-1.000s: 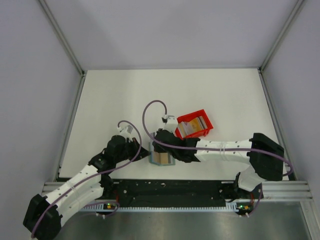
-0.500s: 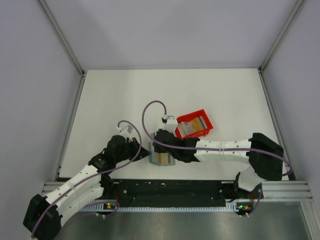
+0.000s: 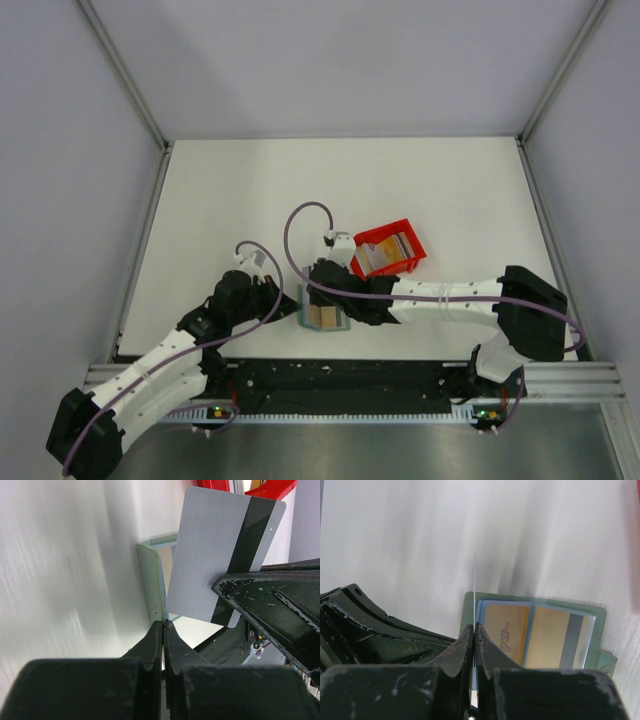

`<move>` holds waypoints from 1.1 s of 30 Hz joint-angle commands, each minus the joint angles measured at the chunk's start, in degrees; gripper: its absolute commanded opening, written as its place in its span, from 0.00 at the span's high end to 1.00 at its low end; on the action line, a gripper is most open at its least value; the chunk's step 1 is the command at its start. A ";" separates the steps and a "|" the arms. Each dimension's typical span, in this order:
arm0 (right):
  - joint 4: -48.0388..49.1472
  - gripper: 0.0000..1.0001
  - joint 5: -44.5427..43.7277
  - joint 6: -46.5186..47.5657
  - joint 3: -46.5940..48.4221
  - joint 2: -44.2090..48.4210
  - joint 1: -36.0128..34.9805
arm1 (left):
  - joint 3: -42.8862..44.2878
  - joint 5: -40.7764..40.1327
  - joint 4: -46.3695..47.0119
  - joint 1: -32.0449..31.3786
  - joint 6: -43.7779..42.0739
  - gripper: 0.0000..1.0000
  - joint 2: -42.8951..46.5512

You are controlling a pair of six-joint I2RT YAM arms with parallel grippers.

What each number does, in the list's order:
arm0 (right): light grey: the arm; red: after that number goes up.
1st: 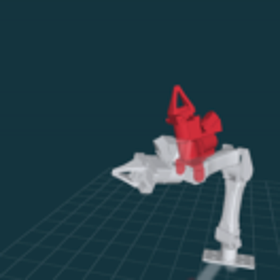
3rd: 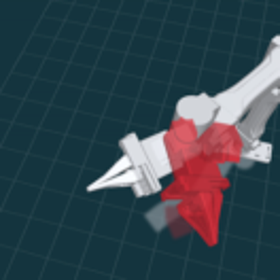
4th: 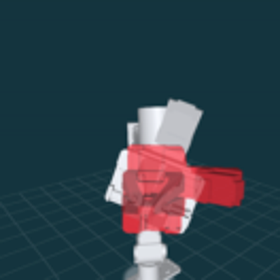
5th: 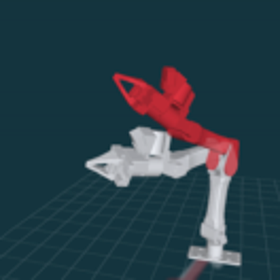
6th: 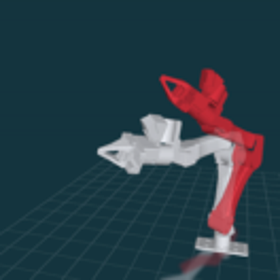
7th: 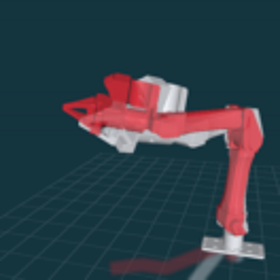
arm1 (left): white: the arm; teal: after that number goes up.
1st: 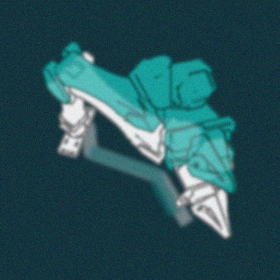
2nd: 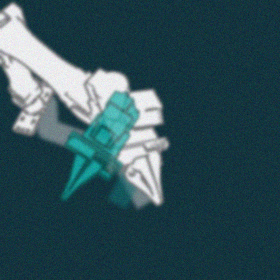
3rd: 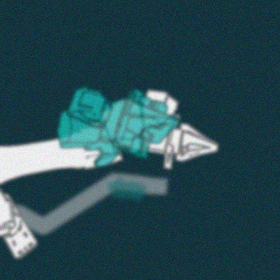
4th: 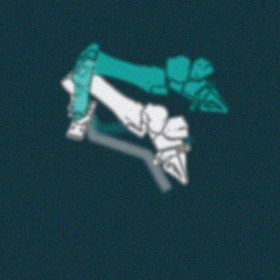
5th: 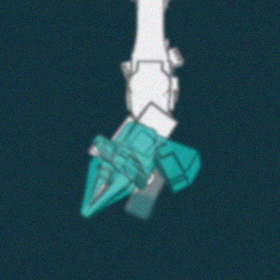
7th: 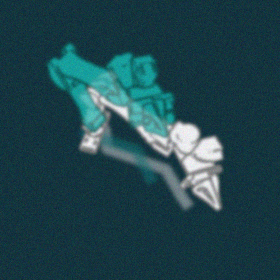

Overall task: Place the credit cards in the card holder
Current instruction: Insert the credit card into the card holder.

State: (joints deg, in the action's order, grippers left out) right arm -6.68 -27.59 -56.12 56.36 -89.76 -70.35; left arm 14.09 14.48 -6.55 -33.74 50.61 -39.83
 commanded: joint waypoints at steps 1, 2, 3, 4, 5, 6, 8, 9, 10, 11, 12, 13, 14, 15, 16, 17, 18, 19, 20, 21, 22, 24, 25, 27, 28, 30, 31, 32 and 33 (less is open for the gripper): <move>0.09 1.00 -1.94 0.13 1.47 0.02 -0.67 | 0.59 0.11 1.98 -0.19 -0.95 1.00 0.99; 0.00 1.00 -1.85 0.13 1.39 0.28 -0.67 | 0.50 0.11 1.98 -0.10 -0.86 1.00 0.90; 0.00 1.00 -1.76 0.31 1.56 0.54 -0.76 | 0.50 0.11 1.98 -0.19 -0.95 1.00 0.90; 0.08 1.00 -1.67 0.39 1.74 0.72 -0.76 | 0.50 0.11 1.98 -0.10 -0.95 1.00 0.99; 0.09 1.00 -1.59 0.66 1.74 1.07 -0.67 | 0.42 0.02 1.98 -0.19 -0.95 1.00 0.99; 0.17 1.00 -1.32 0.83 2.00 1.42 -0.76 | 0.42 0.02 1.98 -0.19 -0.95 1.00 0.99; 0.44 1.00 -1.06 1.27 2.00 2.13 -0.67 | 0.42 0.02 2.06 -0.19 -1.04 1.00 0.99; 0.52 1.00 -1.14 1.45 1.91 2.56 -0.76 | 0.42 0.02 1.98 -0.10 -1.04 1.00 0.99; 0.79 1.00 -1.06 1.62 1.83 3.00 -0.67 | 0.42 0.02 1.98 -0.10 -1.04 1.00 0.99; 0.96 1.00 -1.14 1.63 1.65 3.18 -0.67 | 0.42 0.02 1.98 -0.19 -1.04 1.00 0.81; 0.96 1.00 -1.49 1.63 1.48 3.53 -0.76 | 0.33 0.02 1.98 -0.10 -0.95 1.00 0.98; 1.14 1.00 -1.93 1.63 1.30 3.53 -0.67 | 0.33 -0.07 1.98 -0.10 -0.95 1.00 0.81; 1.23 1.00 -2.02 1.63 1.12 3.53 -0.76 | 0.33 -0.07 1.98 -0.10 -1.04 1.00 0.90; 1.23 1.00 -2.29 1.63 1.04 3.71 -0.67 | 0.33 -0.07 1.98 -0.19 -1.04 1.00 0.81; 1.32 1.00 -2.38 1.63 1.03 3.54 -0.76 | 0.33 -0.07 1.98 -0.19 -1.04 1.00 0.90; 1.23 1.00 -2.46 1.63 1.03 3.36 -0.67 | 0.33 -0.07 1.98 -0.10 -1.04 1.00 0.81; 1.23 1.00 -2.46 1.54 1.03 3.36 -0.67 | 0.33 -0.07 1.98 -0.19 -1.04 1.00 0.81; 1.32 1.00 -2.29 1.54 1.03 3.19 -0.67 | 0.33 -0.07 1.98 -0.19 -1.04 1.00 0.81; 1.49 1.00 -2.29 1.54 1.03 3.01 -0.67 | 0.41 -0.07 1.98 -0.10 -0.95 1.00 0.81; 1.49 1.00 -2.20 1.54 1.12 2.92 -0.67 | 0.42 -0.07 1.98 -0.10 -1.04 1.00 0.90; 1.49 1.00 -2.20 1.62 1.21 2.57 -0.67 | 0.33 0.02 1.98 -0.10 -1.04 1.00 0.81; 1.40 1.00 -2.03 1.63 1.30 1.96 -0.76 | 0.33 0.02 2.06 -0.10 -0.95 1.00 0.81; 1.32 1.00 -2.02 1.71 1.47 1.52 -0.76 | 0.41 0.11 2.15 -0.10 -1.04 1.00 0.90; 1.32 1.00 -1.94 1.63 1.82 0.55 -0.67 | 0.33 0.11 2.06 -0.19 -0.95 1.00 0.81; 1.32 1.00 -1.85 1.71 2.09 0.20 -0.67 | 0.33 0.20 2.15 -0.10 -0.95 1.00 0.81; 0.97 1.00 -2.02 1.89 2.61 -0.51 -0.67 | 0.33 0.20 2.15 -0.10 -0.95 1.00 0.98; 0.96 1.00 -2.20 1.98 2.70 -0.68 -0.67 | 0.33 0.37 2.15 -0.10 -0.95 1.00 0.81; 0.96 1.00 -2.11 1.89 2.70 -0.94 -0.50 | 0.24 0.29 2.15 -0.10 -0.95 1.00 0.98; 0.96 1.00 -1.94 1.98 2.70 -1.21 -0.41 | 0.24 0.29 2.15 -0.10 -0.95 1.00 0.99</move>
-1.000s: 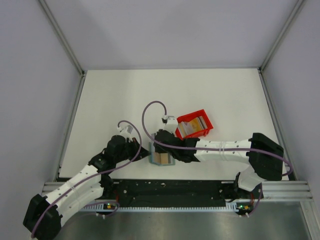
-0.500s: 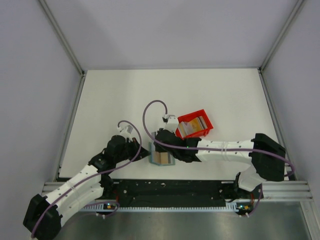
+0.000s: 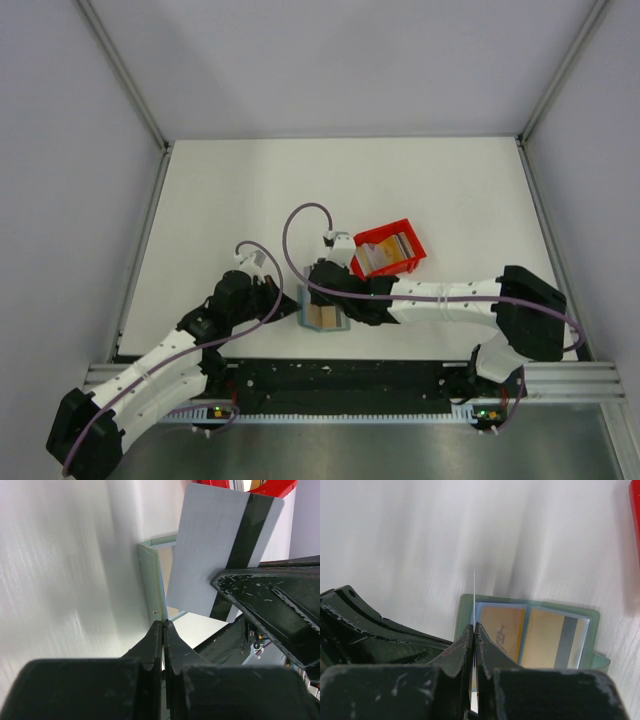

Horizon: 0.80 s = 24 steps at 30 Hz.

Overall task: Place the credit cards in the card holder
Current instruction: Insert the credit card into the card holder.

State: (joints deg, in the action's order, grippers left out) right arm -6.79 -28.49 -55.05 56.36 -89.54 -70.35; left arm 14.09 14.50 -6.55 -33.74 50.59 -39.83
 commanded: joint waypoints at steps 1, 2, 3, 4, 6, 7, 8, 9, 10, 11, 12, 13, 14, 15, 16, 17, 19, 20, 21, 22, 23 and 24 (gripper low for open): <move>0.99 1.00 -0.78 0.91 2.79 -1.60 -0.23 | 0.24 0.26 2.24 -0.10 -0.93 1.00 0.90; 1.07 1.00 -0.78 0.91 2.97 -1.78 -0.14 | 0.33 0.26 2.33 -0.19 -0.93 1.00 0.90; 1.07 1.00 -0.52 0.73 2.88 -1.87 -0.23 | 0.33 0.26 2.24 -0.10 -0.93 1.00 0.90; 1.07 1.00 -0.43 0.73 3.05 -2.13 -0.23 | 0.33 0.26 2.24 -0.19 -0.93 1.00 0.90; 0.99 1.00 -0.34 0.91 3.23 -2.22 -0.32 | 0.24 0.26 2.24 -0.10 -1.02 1.00 0.81; 0.90 1.00 -0.42 0.99 3.32 -2.13 -0.32 | 0.24 0.35 2.24 -0.10 -1.02 1.00 0.81; 0.72 1.00 -0.43 1.08 3.32 -2.22 -0.32 | 0.24 0.18 2.24 -0.10 -1.02 1.00 0.90; 0.46 1.00 -0.60 1.08 3.32 -2.22 -0.23 | 0.24 0.18 2.24 -0.10 -0.93 1.00 0.90; 0.28 1.00 -0.78 1.17 3.32 -2.05 -0.23 | 0.24 0.09 2.24 -0.10 -1.02 1.00 0.72; -0.24 1.00 -1.04 1.26 3.32 -1.96 -0.32 | 0.24 0.17 2.24 -0.19 -1.02 1.00 0.72; -0.51 1.00 -1.13 1.17 3.15 -1.61 -0.23 | 0.24 0.09 2.24 -0.10 -1.02 1.00 0.81; -0.51 1.00 -1.22 1.26 2.97 -1.26 -0.32 | 0.15 0.09 2.24 -0.10 -1.02 1.00 0.81; -0.51 1.00 -1.13 1.69 2.88 -0.99 -0.23 | 0.06 -0.17 1.98 -0.10 -1.02 1.00 0.72; -0.42 1.00 -1.04 1.87 2.79 -0.47 -0.14 | -0.02 -0.44 1.80 -0.10 -1.02 1.00 0.72; -0.42 1.00 -0.87 2.13 2.71 0.06 -0.23 | -0.02 -1.14 1.37 -0.10 -0.84 1.00 0.72; 0.19 1.00 -0.34 2.75 2.53 0.76 -0.23 | -0.20 -2.10 0.75 -0.10 -0.75 1.00 0.46; 0.90 1.00 0.45 3.98 1.92 2.26 -0.14 | -0.64 -4.91 -1.00 -0.10 -0.40 1.00 -0.15; 1.07 1.00 0.71 4.07 1.39 3.31 -0.23 | -0.90 -6.23 -2.14 -0.10 -0.14 1.00 -0.42; 1.25 1.00 0.98 4.24 0.95 4.01 -0.23 | -1.16 -7.63 -3.37 -0.10 0.30 1.00 -0.85; 1.42 1.00 1.33 4.42 0.16 4.98 -0.14 | -1.25 -8.95 -4.17 -0.10 0.47 0.96 -1.29; 1.60 1.00 1.77 4.33 -0.71 5.60 0.21 | -1.52 -9.92 -4.79 -0.01 0.74 0.93 -1.73; 1.69 1.00 2.38 4.16 -1.77 6.30 0.64 | -1.61 -10.80 -5.49 -0.01 0.91 0.89 -2.00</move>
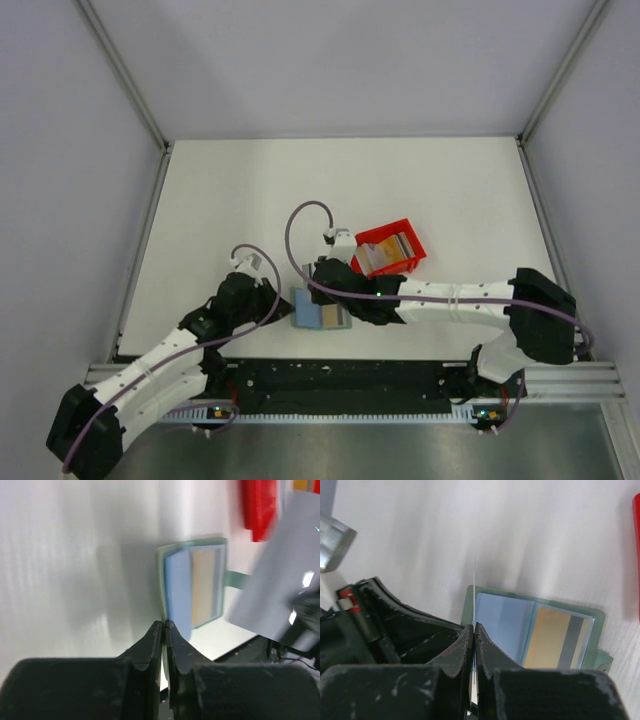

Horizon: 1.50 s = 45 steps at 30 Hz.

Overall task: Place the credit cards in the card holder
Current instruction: Insert the credit card into the card holder.

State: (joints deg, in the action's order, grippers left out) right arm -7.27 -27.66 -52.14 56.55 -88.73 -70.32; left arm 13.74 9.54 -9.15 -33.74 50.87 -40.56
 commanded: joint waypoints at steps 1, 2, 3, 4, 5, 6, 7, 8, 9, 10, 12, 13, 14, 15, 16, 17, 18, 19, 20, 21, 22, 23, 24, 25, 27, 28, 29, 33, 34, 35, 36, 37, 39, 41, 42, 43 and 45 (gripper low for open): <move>2.52 1.00 2.77 0.99 -3.19 6.10 1.06 | -1.34 -6.20 -2.89 -0.01 0.63 0.83 -1.63; 3.57 1.00 4.35 0.73 -4.51 6.63 1.68 | -1.34 -6.37 -2.89 -0.19 0.46 0.77 -1.81; 4.45 1.00 6.20 0.46 -6.09 6.99 2.47 | -1.43 -6.46 -2.89 -0.10 0.37 0.73 -1.98; 5.15 1.00 7.87 -0.15 -7.50 6.99 3.17 | -1.35 -6.64 -2.98 -0.10 0.37 0.69 -2.16; 6.12 1.00 9.80 -0.76 -8.73 7.08 3.96 | -1.52 -6.90 -2.98 -0.10 0.46 0.63 -2.33; 6.82 1.00 10.95 -1.21 -10.40 7.34 4.40 | -1.52 -6.99 -2.98 -0.01 0.37 0.61 -2.34; 8.74 1.00 12.00 -1.47 -11.72 7.52 4.75 | -1.69 -6.99 -2.98 -0.10 0.46 0.60 -2.42; 9.54 1.00 12.97 -1.73 -13.04 7.60 5.02 | -1.87 -6.99 -2.89 -0.01 0.63 0.60 -2.51; 10.34 1.00 13.85 -2.17 -14.18 7.61 5.37 | -1.96 -6.90 -2.81 -0.10 0.72 0.61 -2.42; 11.30 1.00 15.43 -2.52 -15.50 7.61 5.90 | -2.13 -6.90 -2.72 -0.10 0.72 0.64 -2.60; 14.37 1.00 17.98 -3.05 -17.96 7.43 6.51 | -2.57 -6.82 -1.84 -0.01 0.72 0.70 -2.60; 15.69 1.00 19.21 -3.32 -18.75 7.26 6.86 | -2.66 -6.73 -1.58 -0.10 0.81 0.76 -2.86; 16.75 1.00 20.09 -3.49 -19.54 6.91 7.22 | -2.66 -6.64 -1.40 -0.01 0.81 0.82 -3.04; 17.46 1.00 20.80 -3.58 -20.07 6.73 7.39 | -2.66 -6.55 -1.14 -0.10 0.72 0.87 -3.39; 18.07 1.00 21.24 -3.76 -20.60 6.47 7.57 | -2.66 -6.29 -0.96 -0.01 0.72 0.90 -3.56; 19.30 1.00 21.94 -3.76 -21.13 6.11 7.74 | -2.66 -6.11 -0.61 -0.01 0.81 0.92 -4.00; 20.00 1.00 22.56 -3.76 -21.48 5.94 8.01 | -2.84 -5.76 -0.09 -0.01 0.89 0.93 -4.27; 20.62 1.00 23.00 -3.93 -21.83 5.67 8.18 | -3.01 -5.41 0.44 -0.01 0.81 0.94 -4.79; 21.24 1.00 23.52 -4.28 -22.10 5.41 8.71 | -3.10 -5.15 0.97 -0.01 0.89 0.94 -5.23; 21.76 1.00 24.05 -4.81 -22.54 5.23 9.24 | -3.10 -4.97 1.41 -0.10 0.98 0.95 -5.67; 22.81 1.00 24.75 -4.99 -22.98 4.88 9.68 | -3.10 -4.88 1.59 -0.10 1.16 0.96 -5.94; 23.87 1.00 25.54 -5.25 -23.33 4.71 10.20 | -3.10 -4.88 1.76 -0.10 1.07 0.96 -6.20; 24.75 1.00 26.16 -5.43 -23.59 4.27 10.82 | -3.02 -4.80 1.85 -0.01 1.07 0.96 -6.38; 25.19 1.00 26.95 -5.52 -23.68 4.00 11.26 | -3.01 -4.79 1.94 -0.01 1.07 0.96 -6.38; 26.25 1.00 27.48 -5.69 -23.95 3.13 12.31 | -3.01 -4.88 1.94 -0.01 0.98 0.96 -6.38; 26.69 1.00 29.14 -5.69 -24.12 2.60 12.66 | -3.01 -4.97 1.94 -0.01 1.07 0.96 -6.55; 27.56 1.00 29.85 -5.61 -24.30 2.16 13.10 | -3.01 -4.88 2.03 -0.19 1.07 0.96 -6.47; 28.71 1.00 31.96 -6.30 -24.12 0.31 13.46 | -3.19 -4.97 2.20 -0.10 0.98 0.96 -6.55; 29.06 1.00 32.49 -6.39 -24.12 -0.04 13.37 | -3.19 -5.14 2.38 -0.10 0.98 0.95 -6.55; 29.59 1.00 33.02 -6.66 -24.21 -0.74 13.37 | -3.19 -5.15 2.47 -0.10 1.07 0.94 -6.55; 29.77 1.00 33.37 -7.01 -24.21 -1.18 13.37 | -3.19 -5.06 2.38 -0.01 0.98 0.94 -6.55; 30.12 1.00 33.72 -7.36 -24.30 -1.88 13.46 | -3.28 -5.06 2.64 -0.10 0.98 0.92 -6.55; 30.91 1.00 34.51 -8.24 -24.47 -2.94 13.37 | -3.37 -4.97 2.91 -0.10 0.98 0.91 -6.55; 32.31 1.00 34.95 -9.55 -25.00 -3.73 13.46 | -3.37 -4.80 2.99 -0.01 0.98 0.91 -6.64; 32.49 1.00 34.78 -10.17 -25.26 -4.08 13.37 | -3.45 -4.79 3.17 -0.10 0.90 0.91 -6.55; 32.58 1.00 34.52 -10.61 -25.35 -4.35 13.37 | -3.37 -4.71 3.26 -0.10 0.98 0.91 -6.64; 32.14 1.00 33.73 -11.75 -25.44 -4.52 13.46 | -3.45 -4.53 3.35 -0.10 0.90 0.92 -6.64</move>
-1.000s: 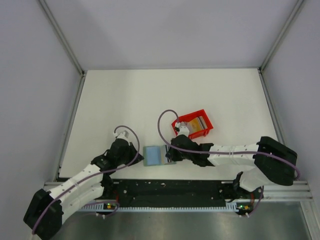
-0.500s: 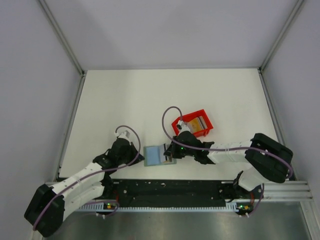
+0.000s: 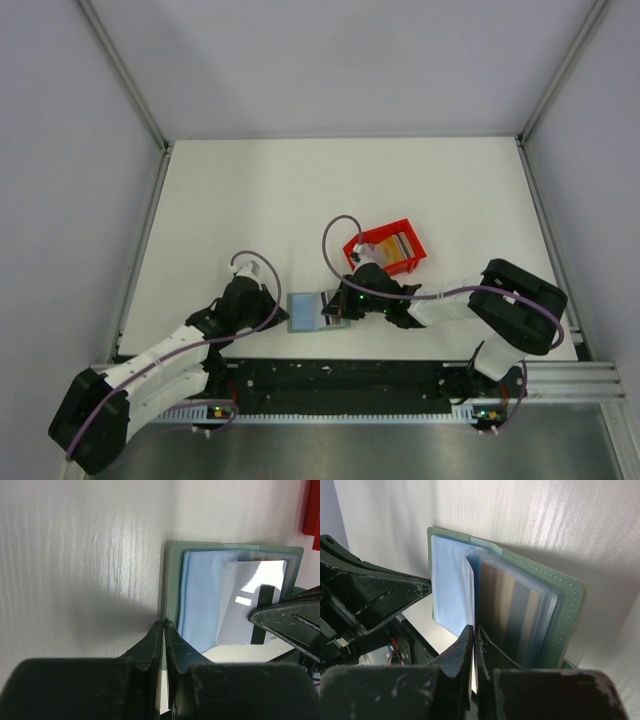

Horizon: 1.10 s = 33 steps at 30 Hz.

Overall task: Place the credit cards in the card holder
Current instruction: Insert the credit card into the card holder.

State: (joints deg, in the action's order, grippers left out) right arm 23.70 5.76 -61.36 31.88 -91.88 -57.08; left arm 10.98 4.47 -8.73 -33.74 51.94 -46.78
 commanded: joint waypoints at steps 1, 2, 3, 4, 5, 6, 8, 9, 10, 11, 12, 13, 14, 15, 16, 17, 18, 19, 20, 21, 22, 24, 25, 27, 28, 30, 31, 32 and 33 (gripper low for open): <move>1.34 1.00 -0.04 -2.97 -0.94 -1.38 0.21 | -0.70 0.54 2.93 -0.01 -0.18 0.92 -0.41; 1.61 1.00 -0.31 -3.15 -1.03 -1.29 0.21 | -0.79 0.63 3.02 -0.01 -0.18 0.92 -0.33; 1.61 1.00 -0.83 -3.24 -1.12 -1.20 0.13 | -0.87 0.71 3.02 -0.10 -0.09 0.93 -0.41; 1.70 1.00 -1.27 -3.15 -1.12 -1.03 0.13 | -0.96 0.89 3.19 -0.10 -0.17 0.93 -0.33; 1.70 1.00 -1.54 -2.89 -1.03 -0.76 0.21 | -1.05 0.89 3.19 -0.01 -0.18 0.94 -0.41; 1.09 1.00 -2.24 -2.10 -0.77 -0.33 0.21 | -1.05 0.89 3.19 -0.10 -0.26 0.94 -0.41; -1.98 1.00 -3.99 -0.52 0.11 0.55 0.21 | -1.05 0.98 3.19 -0.01 -0.18 0.95 -0.50; -3.65 1.00 -5.22 0.18 0.46 0.99 0.21 | -1.05 0.98 3.19 -0.01 -0.26 0.97 -0.59; -4.88 1.00 -5.49 0.63 0.64 1.52 0.13 | -1.05 1.07 3.28 -0.10 -0.35 0.98 -0.68; -5.24 1.00 -7.67 1.07 0.55 2.13 0.21 | -0.96 1.15 3.20 -0.01 -0.35 1.00 -0.85; -5.33 1.00 -8.13 1.07 0.47 2.40 0.13 | -0.96 0.98 3.02 -0.01 -0.35 1.00 -0.76; -5.25 1.00 -8.39 1.07 0.38 2.58 0.21 | -1.14 0.98 3.02 -0.01 -0.26 1.00 -0.94; -4.90 1.00 -8.22 1.07 0.38 2.49 0.21 | -1.23 1.07 3.45 -0.01 -0.26 1.00 -1.03; -4.90 1.00 -7.96 0.81 0.64 2.14 0.13 | -1.23 1.50 3.89 -0.01 -0.44 1.00 -1.03; -4.46 1.00 -7.61 0.02 0.82 1.36 0.13 | -1.31 1.94 4.33 -0.01 -0.44 1.00 -1.11; -3.59 1.00 -7.17 -0.59 0.47 0.91 0.13 | -1.32 2.38 4.95 -0.10 -0.61 1.00 -1.20; -2.27 1.00 -6.64 -1.38 0.20 0.30 0.04 | -1.40 2.82 5.30 -0.01 -0.70 1.00 -1.29; -1.13 1.00 -6.03 -2.61 0.03 -0.23 0.04 | -1.40 3.00 5.57 -0.10 -0.70 1.00 -1.38; -0.16 1.00 -6.02 -3.14 -0.15 -0.84 0.04 | -1.49 3.00 5.65 -0.10 -0.70 1.00 -1.38; 0.46 1.00 -4.63 -3.32 -0.15 -1.37 -0.05 | -1.49 3.00 5.83 -0.01 -0.62 1.00 -1.38; 0.64 1.00 -4.18 -3.41 0.02 -1.72 -0.31 | -1.58 3.09 5.92 -0.10 -0.61 1.00 -1.47; 0.55 1.00 -3.30 -3.41 0.46 -2.43 -0.66 | -1.58 3.09 6.01 -0.10 -0.44 1.00 -1.47; 0.64 1.00 -3.04 -3.59 0.29 -2.60 -0.84 | -1.58 3.09 6.09 -0.10 -0.53 1.00 -1.38; 0.47 1.00 -3.21 -3.85 0.03 -2.43 -1.37 | -1.49 3.00 6.01 -0.01 -0.27 1.00 -1.38; 0.38 1.00 -2.95 -3.94 -0.15 -2.34 -1.54 | -1.49 2.91 6.09 -0.10 -0.26 1.00 -1.47; 0.29 1.00 -2.51 -3.94 -0.32 -1.99 -1.81 | -1.40 2.65 5.92 -0.10 -0.09 1.00 -1.38; 0.20 1.00 -2.33 -3.94 -0.59 -1.82 -1.81 | -1.32 2.56 5.92 -0.01 0.00 1.00 -1.47; 0.12 1.00 -2.42 -4.03 -0.85 -1.55 -1.98 | -1.23 2.39 5.92 -0.19 0.09 1.00 -1.47; 0.11 1.00 -2.51 -4.20 -1.20 -1.12 -1.90 | -1.14 2.30 5.83 -0.02 0.09 1.00 -1.47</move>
State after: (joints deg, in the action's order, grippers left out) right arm 25.32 1.83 -65.65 31.57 -92.53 -57.63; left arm 10.26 6.07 -5.91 -33.71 51.77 -47.81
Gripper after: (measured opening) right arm 0.004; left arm 0.008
